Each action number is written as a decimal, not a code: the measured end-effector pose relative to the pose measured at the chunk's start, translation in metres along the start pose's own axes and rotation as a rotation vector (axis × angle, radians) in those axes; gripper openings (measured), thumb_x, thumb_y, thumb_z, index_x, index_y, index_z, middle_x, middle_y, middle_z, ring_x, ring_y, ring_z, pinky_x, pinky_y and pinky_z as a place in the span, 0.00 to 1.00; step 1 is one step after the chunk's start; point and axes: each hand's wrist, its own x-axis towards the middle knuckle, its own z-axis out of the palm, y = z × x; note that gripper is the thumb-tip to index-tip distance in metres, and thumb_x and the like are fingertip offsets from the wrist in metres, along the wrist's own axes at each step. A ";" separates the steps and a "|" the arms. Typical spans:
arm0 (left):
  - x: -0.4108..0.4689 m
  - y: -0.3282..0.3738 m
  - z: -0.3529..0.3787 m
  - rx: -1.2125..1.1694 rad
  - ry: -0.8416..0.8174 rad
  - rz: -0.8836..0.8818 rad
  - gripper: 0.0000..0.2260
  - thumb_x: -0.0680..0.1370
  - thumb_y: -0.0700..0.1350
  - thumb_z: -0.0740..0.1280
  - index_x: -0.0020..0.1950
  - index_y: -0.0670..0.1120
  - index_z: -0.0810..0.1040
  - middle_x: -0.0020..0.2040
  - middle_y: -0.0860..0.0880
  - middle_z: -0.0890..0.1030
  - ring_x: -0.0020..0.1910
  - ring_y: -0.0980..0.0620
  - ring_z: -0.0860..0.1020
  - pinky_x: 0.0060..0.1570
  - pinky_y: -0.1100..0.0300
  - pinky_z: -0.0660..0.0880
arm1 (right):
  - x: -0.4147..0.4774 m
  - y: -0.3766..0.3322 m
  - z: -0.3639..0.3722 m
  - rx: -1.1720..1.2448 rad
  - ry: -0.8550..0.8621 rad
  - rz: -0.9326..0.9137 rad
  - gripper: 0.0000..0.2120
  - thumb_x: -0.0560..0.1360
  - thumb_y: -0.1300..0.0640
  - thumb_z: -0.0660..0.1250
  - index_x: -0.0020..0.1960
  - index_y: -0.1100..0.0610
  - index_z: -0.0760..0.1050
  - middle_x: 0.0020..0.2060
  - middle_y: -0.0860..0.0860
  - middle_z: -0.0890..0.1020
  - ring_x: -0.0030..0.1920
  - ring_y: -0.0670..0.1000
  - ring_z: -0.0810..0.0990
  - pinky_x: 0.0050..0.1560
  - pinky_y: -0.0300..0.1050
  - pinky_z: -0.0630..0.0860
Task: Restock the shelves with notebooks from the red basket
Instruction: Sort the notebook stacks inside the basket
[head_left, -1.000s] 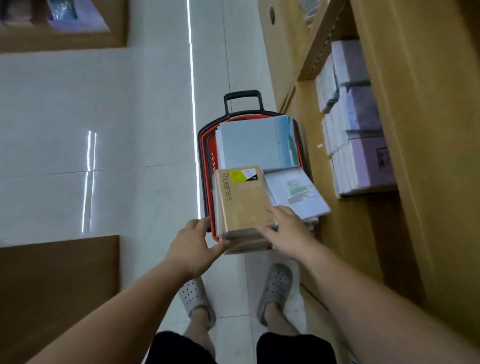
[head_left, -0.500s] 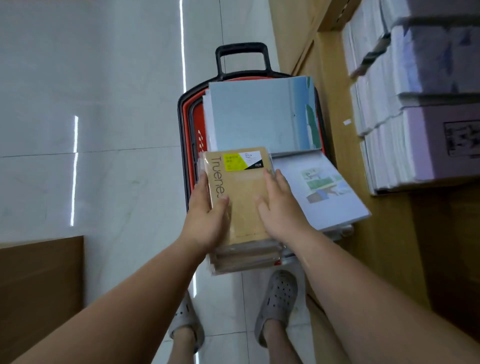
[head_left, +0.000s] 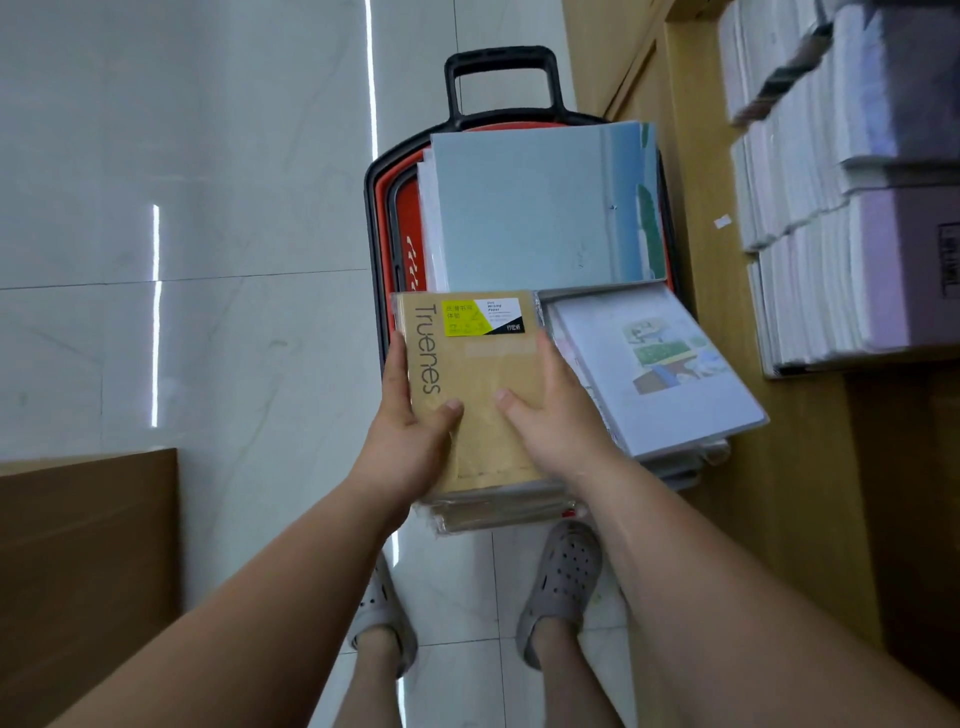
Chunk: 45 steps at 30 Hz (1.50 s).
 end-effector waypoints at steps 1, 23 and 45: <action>0.001 -0.001 0.001 -0.013 -0.005 0.002 0.38 0.82 0.38 0.65 0.79 0.68 0.49 0.70 0.60 0.75 0.61 0.61 0.80 0.54 0.65 0.79 | 0.001 -0.001 -0.002 0.025 -0.008 0.012 0.37 0.77 0.48 0.68 0.80 0.39 0.53 0.73 0.46 0.72 0.68 0.50 0.75 0.70 0.55 0.73; -0.008 -0.001 -0.022 -0.091 -0.021 -0.029 0.39 0.81 0.36 0.66 0.79 0.67 0.50 0.56 0.69 0.79 0.54 0.62 0.83 0.44 0.67 0.79 | 0.003 0.001 0.029 -0.039 0.036 0.040 0.44 0.79 0.40 0.66 0.83 0.49 0.42 0.83 0.51 0.52 0.82 0.51 0.49 0.81 0.55 0.50; -0.010 0.001 -0.043 -0.114 -0.027 -0.078 0.40 0.81 0.36 0.66 0.80 0.66 0.48 0.63 0.62 0.80 0.59 0.57 0.82 0.51 0.59 0.81 | -0.012 -0.014 0.040 -0.149 -0.001 0.169 0.57 0.66 0.26 0.69 0.82 0.40 0.39 0.82 0.57 0.41 0.82 0.58 0.47 0.79 0.56 0.50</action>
